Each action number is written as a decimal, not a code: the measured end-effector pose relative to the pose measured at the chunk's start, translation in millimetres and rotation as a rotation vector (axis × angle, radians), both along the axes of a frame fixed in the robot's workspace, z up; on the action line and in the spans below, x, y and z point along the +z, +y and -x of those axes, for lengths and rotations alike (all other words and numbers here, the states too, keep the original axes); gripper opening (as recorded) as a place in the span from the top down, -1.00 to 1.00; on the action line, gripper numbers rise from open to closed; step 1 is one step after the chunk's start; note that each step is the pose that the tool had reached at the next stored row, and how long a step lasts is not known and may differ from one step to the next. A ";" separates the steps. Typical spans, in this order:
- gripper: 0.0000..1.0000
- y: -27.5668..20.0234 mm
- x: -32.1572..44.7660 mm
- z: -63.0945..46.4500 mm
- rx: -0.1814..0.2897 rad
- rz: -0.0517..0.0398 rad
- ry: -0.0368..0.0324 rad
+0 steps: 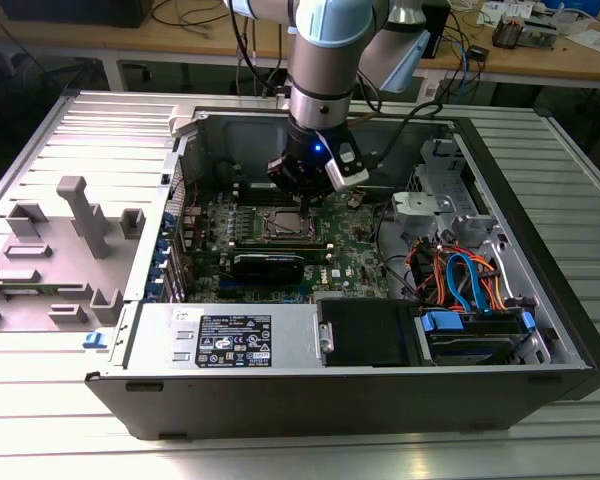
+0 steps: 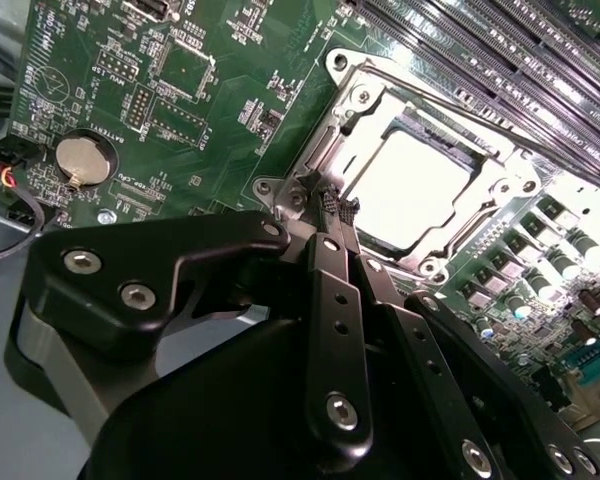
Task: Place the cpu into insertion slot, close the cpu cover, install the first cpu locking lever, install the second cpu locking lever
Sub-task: 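Install the second cpu locking lever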
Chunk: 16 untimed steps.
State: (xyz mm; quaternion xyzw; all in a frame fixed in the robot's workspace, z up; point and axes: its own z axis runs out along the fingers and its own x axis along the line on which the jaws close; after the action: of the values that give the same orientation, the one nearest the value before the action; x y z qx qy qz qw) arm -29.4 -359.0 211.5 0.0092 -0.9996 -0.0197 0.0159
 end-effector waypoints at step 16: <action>0.79 -1.4 0.2 0.0 0.000 0.0002 0.0001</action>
State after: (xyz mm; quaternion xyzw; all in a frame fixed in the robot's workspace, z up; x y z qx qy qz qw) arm -29.5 -360.4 211.6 0.0092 -0.9996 -0.0196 0.0159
